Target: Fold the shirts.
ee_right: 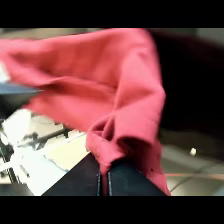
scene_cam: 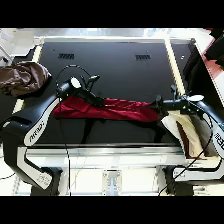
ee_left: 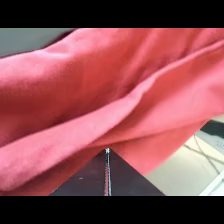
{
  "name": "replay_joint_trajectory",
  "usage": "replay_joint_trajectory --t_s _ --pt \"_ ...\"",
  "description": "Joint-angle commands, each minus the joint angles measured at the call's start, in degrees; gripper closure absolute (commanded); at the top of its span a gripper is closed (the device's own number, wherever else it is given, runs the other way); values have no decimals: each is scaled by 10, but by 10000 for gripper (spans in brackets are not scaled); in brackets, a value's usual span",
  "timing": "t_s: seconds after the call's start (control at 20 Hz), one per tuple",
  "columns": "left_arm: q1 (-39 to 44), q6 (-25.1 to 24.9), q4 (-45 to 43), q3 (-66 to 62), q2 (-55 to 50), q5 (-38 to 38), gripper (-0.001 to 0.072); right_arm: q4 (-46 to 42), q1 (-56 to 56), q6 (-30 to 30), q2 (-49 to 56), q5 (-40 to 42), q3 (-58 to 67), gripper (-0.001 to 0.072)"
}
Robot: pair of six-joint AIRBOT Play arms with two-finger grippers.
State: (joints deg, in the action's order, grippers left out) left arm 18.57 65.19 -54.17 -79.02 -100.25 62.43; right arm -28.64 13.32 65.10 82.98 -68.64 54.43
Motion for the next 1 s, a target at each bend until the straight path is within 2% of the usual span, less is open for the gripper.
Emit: replay_joint_trajectory --t_s 0.0,0.25,0.5,0.7,0.85,0.95 --pt "5 0 -24 0 -3 14 688 9 -36 44 -37 -34 95 697" --pt "26 3 -24 0 -26 -41 688 -30 -131 129 -45 -33 249 698" --pt "24 17 -24 -1 -6 -61 688 -62 -207 180 -43 -3 313 698" --pt "-62 16 -33 0 120 -31 688 -62 -278 197 -22 32 341 699" --pt "-151 17 -87 0 216 33 687 -63 -353 197 25 104 382 699" --pt "-211 17 -88 0 269 47 687 -62 -412 197 83 158 426 700"
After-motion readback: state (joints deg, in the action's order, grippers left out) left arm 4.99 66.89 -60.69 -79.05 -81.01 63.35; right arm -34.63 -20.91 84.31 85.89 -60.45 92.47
